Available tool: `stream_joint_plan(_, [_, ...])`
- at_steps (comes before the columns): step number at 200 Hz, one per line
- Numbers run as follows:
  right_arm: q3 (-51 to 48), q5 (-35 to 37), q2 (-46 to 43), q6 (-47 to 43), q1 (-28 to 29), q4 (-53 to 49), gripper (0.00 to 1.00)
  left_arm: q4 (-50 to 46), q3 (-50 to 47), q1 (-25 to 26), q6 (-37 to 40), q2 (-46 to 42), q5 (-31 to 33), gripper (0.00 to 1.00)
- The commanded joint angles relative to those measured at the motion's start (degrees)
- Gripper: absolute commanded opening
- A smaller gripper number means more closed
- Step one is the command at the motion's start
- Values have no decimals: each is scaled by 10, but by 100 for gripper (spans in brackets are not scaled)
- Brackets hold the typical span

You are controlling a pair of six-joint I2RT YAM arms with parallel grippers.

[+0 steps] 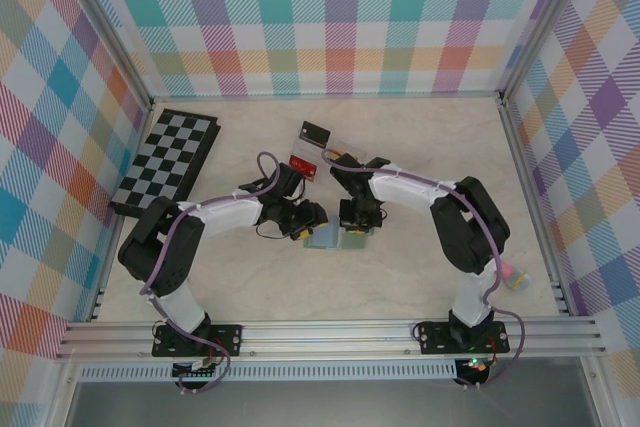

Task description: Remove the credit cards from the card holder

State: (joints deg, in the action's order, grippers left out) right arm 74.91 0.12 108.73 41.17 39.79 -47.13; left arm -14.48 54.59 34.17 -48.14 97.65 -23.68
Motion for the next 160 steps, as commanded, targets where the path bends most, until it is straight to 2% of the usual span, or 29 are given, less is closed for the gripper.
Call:
stream_joint_plan(1, [-5, -10, 14, -1, -2, 2, 9, -57, 17, -5, 22, -7, 36, 50])
stream_joint_plan(41, [-4, -13, 23, -2, -2, 5, 8, -64, 21, -5, 28, -3, 41, 50])
stream_joint_plan(81, [-5, -16, 27, -3, -2, 9, 8, -43, 24, -5, 30, 11, 9, 42])
stream_joint_plan(116, [-6, -17, 30, -5, -2, 9, 8, -36, 25, -5, 32, 12, -6, 30])
stream_joint_plan(160, [-6, -19, 34, -5, -2, 11, 8, -43, 28, -5, 39, 7, 0, 29])
